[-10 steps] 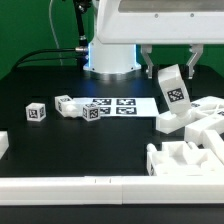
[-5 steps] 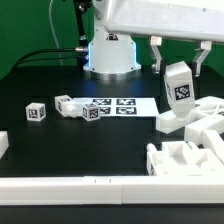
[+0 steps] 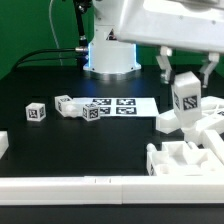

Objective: Assemble chair

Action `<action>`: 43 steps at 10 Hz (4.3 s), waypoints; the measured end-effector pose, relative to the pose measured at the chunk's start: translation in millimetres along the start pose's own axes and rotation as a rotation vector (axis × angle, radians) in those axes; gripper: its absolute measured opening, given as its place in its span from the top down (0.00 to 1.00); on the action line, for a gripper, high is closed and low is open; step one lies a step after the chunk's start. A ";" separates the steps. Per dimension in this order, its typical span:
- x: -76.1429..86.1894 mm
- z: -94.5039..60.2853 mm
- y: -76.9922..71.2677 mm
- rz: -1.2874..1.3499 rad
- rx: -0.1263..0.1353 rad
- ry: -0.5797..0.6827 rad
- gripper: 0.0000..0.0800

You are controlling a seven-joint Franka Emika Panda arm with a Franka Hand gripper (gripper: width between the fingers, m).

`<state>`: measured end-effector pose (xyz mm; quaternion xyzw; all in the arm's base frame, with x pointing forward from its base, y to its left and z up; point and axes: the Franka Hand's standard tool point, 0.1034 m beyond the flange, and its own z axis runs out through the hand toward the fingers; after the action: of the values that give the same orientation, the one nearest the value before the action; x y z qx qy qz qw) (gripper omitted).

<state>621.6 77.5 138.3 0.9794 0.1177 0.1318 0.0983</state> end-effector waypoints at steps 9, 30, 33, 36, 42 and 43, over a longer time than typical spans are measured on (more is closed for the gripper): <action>29.8 -1.0 -12.8 -0.112 -0.011 0.169 0.61; 12.2 45.9 -31.9 -0.103 0.004 0.118 0.61; 14.4 45.7 -38.6 -0.079 0.005 0.139 0.61; 14.9 44.8 -39.4 -0.074 -0.031 0.145 0.61; 13.6 45.6 -37.0 -0.060 -0.033 0.111 0.19; 17.2 42.0 -30.0 -0.036 -0.029 0.110 0.19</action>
Offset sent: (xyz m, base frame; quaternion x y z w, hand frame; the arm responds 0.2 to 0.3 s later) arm 0.0000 0.0000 0.0000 0.0000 0.0000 0.0000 1.0000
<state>643.4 103.8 95.9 0.9669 0.1386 0.1853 0.1080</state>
